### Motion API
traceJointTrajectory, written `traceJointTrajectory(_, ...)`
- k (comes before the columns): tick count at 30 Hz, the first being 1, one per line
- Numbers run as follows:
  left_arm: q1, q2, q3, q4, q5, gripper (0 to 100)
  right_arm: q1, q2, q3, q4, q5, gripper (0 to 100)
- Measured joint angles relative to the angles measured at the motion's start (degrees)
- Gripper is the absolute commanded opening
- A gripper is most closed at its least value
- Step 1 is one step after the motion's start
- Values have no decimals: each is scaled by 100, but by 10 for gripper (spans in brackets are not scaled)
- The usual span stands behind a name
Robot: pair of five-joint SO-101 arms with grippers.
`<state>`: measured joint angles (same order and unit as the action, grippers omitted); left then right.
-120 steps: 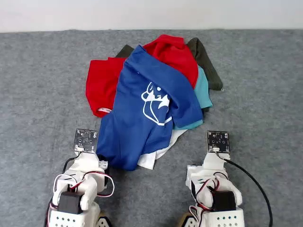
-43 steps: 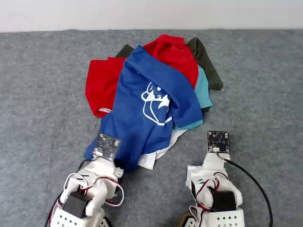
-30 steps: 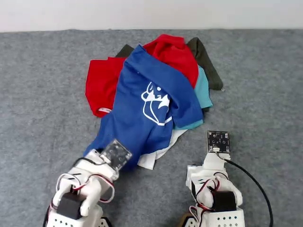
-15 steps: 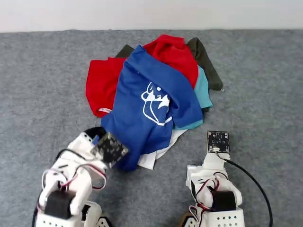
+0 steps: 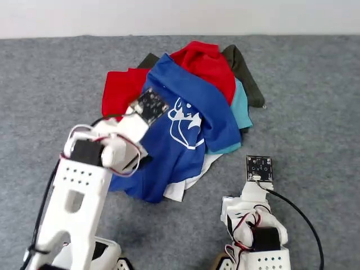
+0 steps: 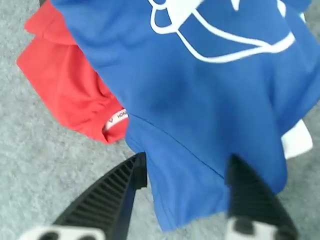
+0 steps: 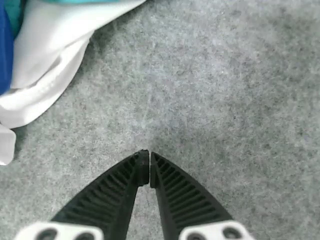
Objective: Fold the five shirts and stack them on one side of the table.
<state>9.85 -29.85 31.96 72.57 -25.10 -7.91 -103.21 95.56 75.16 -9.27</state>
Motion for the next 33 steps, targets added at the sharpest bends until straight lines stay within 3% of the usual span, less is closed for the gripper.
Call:
traceJointTrajectory(12, 1002, 1459, -1125, 35, 343, 311, 0, 0, 0, 0, 0, 9)
traceJointTrajectory(23, 1090, 3895, -2171, -413, 501, 306, 0, 0, 0, 0, 0, 9)
traceJointTrajectory(26, 1090, 4404, -2215, -633, 536, 234, 0, 0, 0, 0, 0, 9)
traceJointTrajectory(30, 1099, 4721, -2259, -818, 642, 12, 0, 0, 0, 0, 0, 9)
traceJointTrajectory(33, 1125, 4721, -2259, -818, 677, 9, 0, 0, 0, 0, 0, 9)
